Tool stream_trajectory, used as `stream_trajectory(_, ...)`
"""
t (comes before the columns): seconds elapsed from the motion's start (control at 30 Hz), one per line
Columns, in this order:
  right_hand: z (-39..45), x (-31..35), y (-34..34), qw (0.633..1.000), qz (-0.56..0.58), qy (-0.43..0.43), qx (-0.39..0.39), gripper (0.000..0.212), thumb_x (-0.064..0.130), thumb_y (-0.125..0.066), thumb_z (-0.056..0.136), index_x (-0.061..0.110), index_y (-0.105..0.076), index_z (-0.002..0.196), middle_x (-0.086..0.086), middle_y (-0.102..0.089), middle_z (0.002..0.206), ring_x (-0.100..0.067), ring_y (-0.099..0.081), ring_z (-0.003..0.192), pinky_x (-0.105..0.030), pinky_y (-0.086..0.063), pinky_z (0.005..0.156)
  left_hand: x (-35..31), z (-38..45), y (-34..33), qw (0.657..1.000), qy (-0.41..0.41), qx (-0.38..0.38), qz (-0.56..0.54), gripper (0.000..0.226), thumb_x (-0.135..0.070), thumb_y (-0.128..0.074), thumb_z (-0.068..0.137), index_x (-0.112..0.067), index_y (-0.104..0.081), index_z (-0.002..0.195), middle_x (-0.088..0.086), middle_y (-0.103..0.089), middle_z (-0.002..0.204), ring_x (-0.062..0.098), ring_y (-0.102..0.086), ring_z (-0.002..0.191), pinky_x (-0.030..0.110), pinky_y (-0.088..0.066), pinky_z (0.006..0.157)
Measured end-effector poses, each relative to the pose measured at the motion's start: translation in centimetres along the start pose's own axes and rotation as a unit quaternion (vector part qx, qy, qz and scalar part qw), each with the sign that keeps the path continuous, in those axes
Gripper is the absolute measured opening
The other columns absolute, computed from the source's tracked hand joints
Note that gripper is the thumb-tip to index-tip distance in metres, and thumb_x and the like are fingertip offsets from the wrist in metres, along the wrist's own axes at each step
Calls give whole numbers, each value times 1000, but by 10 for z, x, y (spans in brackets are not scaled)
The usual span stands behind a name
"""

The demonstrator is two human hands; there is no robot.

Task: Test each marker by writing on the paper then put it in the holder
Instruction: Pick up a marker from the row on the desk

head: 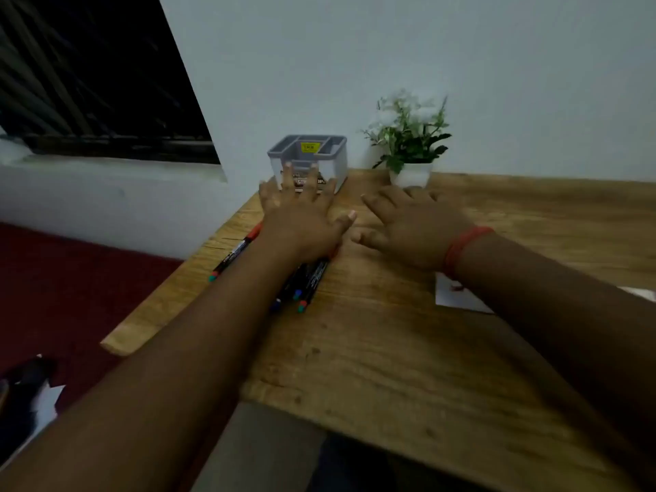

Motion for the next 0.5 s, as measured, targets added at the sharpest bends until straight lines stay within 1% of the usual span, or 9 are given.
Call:
stream_trajectory(0.07, -13, -1, 2, 1000, 16, -20, -3, 89, 82, -11, 84, 33, -15, 158, -2, -22, 166, -33, -27, 147, -55, -28, 114, -5, -13, -3, 999, -4, 37, 4, 76, -72, -15, 94, -33, -5, 159, 1, 12, 167, 33, 23, 149, 69, 15, 112)
stream_trajectory(0.1, -19, -2, 1, 999, 11, -31, -5, 90, 83, -10, 83, 33, -16, 158, -2, -21, 166, -33, -26, 148, -56, -26, 115, -8, -19, -4, 999, -7, 47, 5, 74, -69, -18, 95, -32, -12, 158, 1, 9, 167, 33, 21, 150, 70, 14, 112)
stream_trajectory(0.17, -31, -4, -1, 998, 3, -55, 3, 94, 84, -7, 80, 33, -18, 158, -2, -21, 167, -33, -25, 149, -58, -24, 117, -15, -28, -2, 999, -14, 48, 3, 64, -61, -28, 98, -28, -32, 152, 3, -1, 168, 34, 13, 152, 70, 12, 112)
stream_trajectory(0.23, -43, -4, -3, 997, 0, -73, 1, 90, 83, -9, 83, 33, -19, 157, -2, -22, 166, -32, -25, 150, -60, -23, 116, -21, -34, 3, 999, -20, 34, -2, 49, -51, -38, 98, -25, -51, 138, 7, -21, 164, 35, -2, 152, 71, 10, 112)
stream_trajectory(0.27, -50, -4, -2, 997, -1, -79, -2, 87, 81, -11, 86, 32, -21, 157, -2, -24, 166, -31, -26, 149, -61, -24, 116, -24, -38, 7, 999, -24, 23, 4, 44, -46, -42, 96, -24, -56, 131, 8, -33, 158, 34, -12, 150, 72, 7, 113)
stream_trajectory(0.3, -57, -3, -1, 997, -2, -83, -9, 84, 80, -13, 88, 31, -23, 156, -3, -27, 164, -31, -28, 148, -60, -25, 115, -27, -41, 10, 1000, -26, 12, 14, 41, -43, -43, 94, -22, -58, 127, 8, -42, 150, 34, -21, 147, 73, 4, 113)
stream_trajectory(0.37, -70, 0, 0, 996, -8, -81, -19, 79, 77, -16, 91, 30, -29, 153, -3, -33, 161, -30, -33, 145, -60, -28, 113, -34, -45, 14, 998, -27, -5, 54, 42, -40, -46, 90, -21, -59, 126, 9, -44, 146, 34, -28, 141, 73, -1, 113)
stream_trajectory(0.5, -89, 3, 13, 996, -13, -72, -58, 80, 77, -13, 89, 29, -36, 150, -2, -40, 156, -27, -39, 141, -57, -32, 112, -43, -43, 25, 994, -20, -10, 108, 48, -40, -53, 85, -20, -61, 128, 12, -36, 151, 36, -24, 142, 71, -5, 113)
Point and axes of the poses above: each hand's wrist, its own z-axis towards the middle knuckle, its own y-axis out of the back of the hand, x = y × z, the point moved 8 cm from there along z, towards the middle knuckle
